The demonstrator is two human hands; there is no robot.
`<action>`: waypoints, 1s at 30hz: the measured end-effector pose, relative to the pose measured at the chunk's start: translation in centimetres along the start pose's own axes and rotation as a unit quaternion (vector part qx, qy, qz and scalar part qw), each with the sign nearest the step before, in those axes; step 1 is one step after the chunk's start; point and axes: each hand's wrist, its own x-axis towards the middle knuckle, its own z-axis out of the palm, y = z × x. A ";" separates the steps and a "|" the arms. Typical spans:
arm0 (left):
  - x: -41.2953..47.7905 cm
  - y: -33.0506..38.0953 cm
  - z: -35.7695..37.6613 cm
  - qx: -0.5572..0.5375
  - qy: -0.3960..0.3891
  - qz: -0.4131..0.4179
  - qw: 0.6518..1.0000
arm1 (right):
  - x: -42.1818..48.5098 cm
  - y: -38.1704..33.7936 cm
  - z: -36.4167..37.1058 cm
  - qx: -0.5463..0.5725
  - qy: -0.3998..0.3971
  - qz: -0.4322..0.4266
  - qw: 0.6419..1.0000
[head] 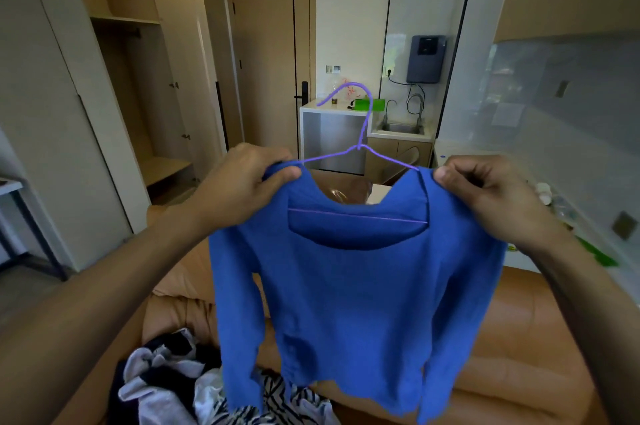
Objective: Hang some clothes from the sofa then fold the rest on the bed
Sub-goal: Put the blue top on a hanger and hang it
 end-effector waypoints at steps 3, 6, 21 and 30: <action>-0.1 -0.3 -0.6 0.011 0.047 -0.002 0.999 | -0.1 0.8 -0.8 0.027 -0.045 -0.006 0.999; -0.4 -0.4 -1.3 0.022 0.072 -0.015 0.997 | -0.2 2.0 -1.8 0.024 -0.088 0.000 0.996; -9.4 -1.8 -7.0 0.009 0.083 -0.188 0.979 | 1.1 -4.4 6.7 0.278 -0.279 -0.019 0.919; -21.4 -3.8 -13.6 0.076 0.147 -0.371 0.914 | 0.1 -15.2 21.6 0.440 -0.262 0.122 0.850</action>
